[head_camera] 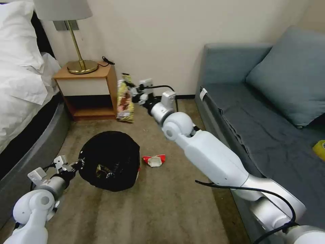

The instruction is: Pick up the trash bin, then pick up the garbage on the floor and place it into the trash bin.

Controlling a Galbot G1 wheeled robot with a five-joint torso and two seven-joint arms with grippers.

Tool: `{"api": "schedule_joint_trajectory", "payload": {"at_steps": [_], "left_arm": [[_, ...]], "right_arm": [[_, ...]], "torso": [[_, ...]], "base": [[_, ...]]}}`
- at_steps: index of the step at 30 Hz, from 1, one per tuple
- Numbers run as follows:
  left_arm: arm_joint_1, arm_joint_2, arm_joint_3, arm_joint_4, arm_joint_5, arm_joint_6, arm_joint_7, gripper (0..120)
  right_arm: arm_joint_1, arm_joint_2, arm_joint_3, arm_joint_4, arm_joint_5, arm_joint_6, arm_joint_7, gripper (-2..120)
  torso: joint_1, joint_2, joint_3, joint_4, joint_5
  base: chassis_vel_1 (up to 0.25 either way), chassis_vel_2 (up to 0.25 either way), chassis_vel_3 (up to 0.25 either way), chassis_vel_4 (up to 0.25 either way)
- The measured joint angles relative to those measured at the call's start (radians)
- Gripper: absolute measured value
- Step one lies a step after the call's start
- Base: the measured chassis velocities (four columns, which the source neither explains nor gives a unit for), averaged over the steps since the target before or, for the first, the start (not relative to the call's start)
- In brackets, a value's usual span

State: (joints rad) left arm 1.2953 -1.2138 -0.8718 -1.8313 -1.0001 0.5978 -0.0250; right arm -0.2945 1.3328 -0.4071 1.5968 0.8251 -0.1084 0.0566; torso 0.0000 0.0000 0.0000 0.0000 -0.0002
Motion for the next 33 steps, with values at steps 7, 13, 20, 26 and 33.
{"api": "schedule_joint_trajectory", "payload": {"at_steps": [7,13,20,26,33], "left_arm": [[0.002,-0.001,-0.004,-0.017,-0.001,0.018,-0.036,4],[0.021,-0.008,-0.006,-0.046,-0.01,0.028,-0.045,4],[0.033,-0.017,-0.01,-0.054,-0.022,0.028,-0.046,4],[0.039,-0.016,-0.015,-0.065,-0.04,0.029,-0.045,4],[0.041,-0.013,-0.022,-0.071,-0.055,0.03,-0.046,4]], "right_arm": [[-0.05,0.011,-0.066,0.046,-0.023,-0.001,-0.01,0],[-0.107,0.011,-0.101,0.037,-0.076,0.008,-0.025,0],[-0.162,0.009,-0.11,0.016,-0.119,0.01,-0.026,0],[-0.189,0.003,-0.111,0.01,-0.146,0.011,-0.029,23],[-0.195,-0.001,-0.107,0.011,-0.17,0.01,-0.035,51]], "torso": [[0.0,0.0,0.0,0.0,0.0001],[0.0,0.0,0.0,0.0,0.0002],[0.0,0.0,0.0,0.0,0.0001],[0.0,0.0,0.0,0.0,0.0002],[0.0,0.0,0.0,0.0,0.0002]], "base": [[0.0,0.0,0.0,0.0],[0.0,0.0,0.0,0.0],[0.0,0.0,0.0,0.0],[0.0,0.0,0.0,0.0],[0.0,0.0,0.0,0.0]]}}
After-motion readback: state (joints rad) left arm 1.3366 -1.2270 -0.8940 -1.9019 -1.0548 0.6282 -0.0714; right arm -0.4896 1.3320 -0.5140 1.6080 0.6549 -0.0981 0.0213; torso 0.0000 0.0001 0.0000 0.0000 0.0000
